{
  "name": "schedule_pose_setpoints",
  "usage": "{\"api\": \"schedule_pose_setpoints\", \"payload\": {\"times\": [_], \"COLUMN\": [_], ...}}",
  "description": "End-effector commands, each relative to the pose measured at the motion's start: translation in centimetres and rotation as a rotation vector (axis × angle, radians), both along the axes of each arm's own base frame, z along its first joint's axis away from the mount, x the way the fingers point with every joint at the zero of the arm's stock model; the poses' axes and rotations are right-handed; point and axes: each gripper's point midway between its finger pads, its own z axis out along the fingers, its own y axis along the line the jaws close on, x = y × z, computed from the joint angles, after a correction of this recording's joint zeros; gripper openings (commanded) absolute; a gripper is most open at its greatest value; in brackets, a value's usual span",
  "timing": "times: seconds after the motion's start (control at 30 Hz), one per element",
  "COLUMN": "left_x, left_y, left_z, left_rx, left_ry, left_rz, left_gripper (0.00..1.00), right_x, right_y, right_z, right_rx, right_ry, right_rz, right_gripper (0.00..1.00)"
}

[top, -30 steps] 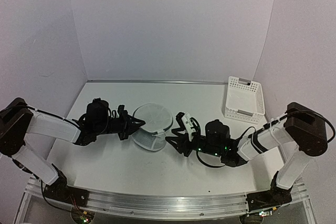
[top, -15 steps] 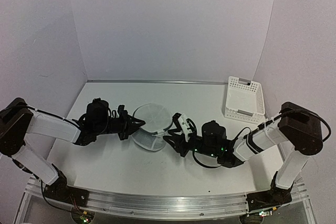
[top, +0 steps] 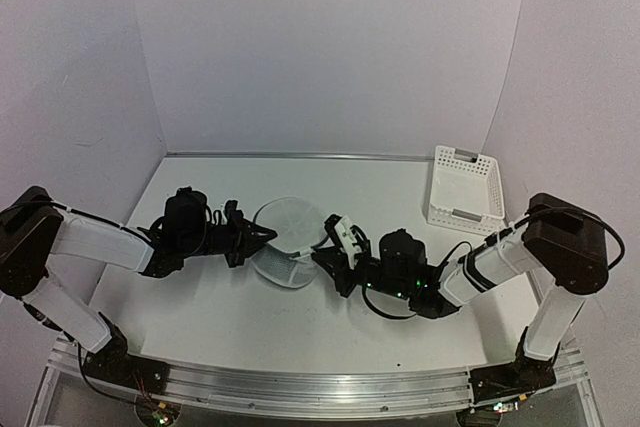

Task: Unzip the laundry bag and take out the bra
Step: Pick up the zipper from the laundry bag, then unzip the zipper of the laundry bag.

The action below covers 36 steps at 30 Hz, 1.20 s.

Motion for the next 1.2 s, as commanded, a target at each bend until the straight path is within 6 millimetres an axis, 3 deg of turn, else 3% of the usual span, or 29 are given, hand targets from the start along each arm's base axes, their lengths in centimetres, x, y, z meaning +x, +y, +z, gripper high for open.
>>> {"api": "schedule_pose_setpoints", "payload": {"times": [0.0, 0.3, 0.6, 0.97, 1.17], "left_x": [0.2, 0.1, -0.5, -0.7, -0.1], "left_y": [-0.4, -0.7, -2.0, -5.0, -6.4], "left_z": [2.5, 3.0, 3.5, 4.9, 4.8], "left_rx": [-0.069, -0.074, -0.071, -0.082, -0.066], "left_ry": [-0.061, -0.077, -0.138, -0.271, -0.315], "left_rz": [-0.015, -0.040, -0.147, -0.352, -0.429], "left_gripper": [0.00, 0.00, 0.00, 0.00, 0.00], "right_x": [0.7, 1.0, 1.0, 1.5, 0.8], "right_y": [0.8, -0.6, -3.8, -9.3, -10.8], "right_z": [2.7, 3.5, 3.6, 2.8, 2.6], "right_rx": [0.065, 0.053, -0.007, -0.084, -0.115], "right_ry": [-0.058, -0.096, -0.139, -0.120, -0.075], "right_rz": [-0.020, -0.069, -0.138, -0.238, -0.246], "right_gripper": [0.02, 0.00, 0.00, 0.00, 0.00]}}
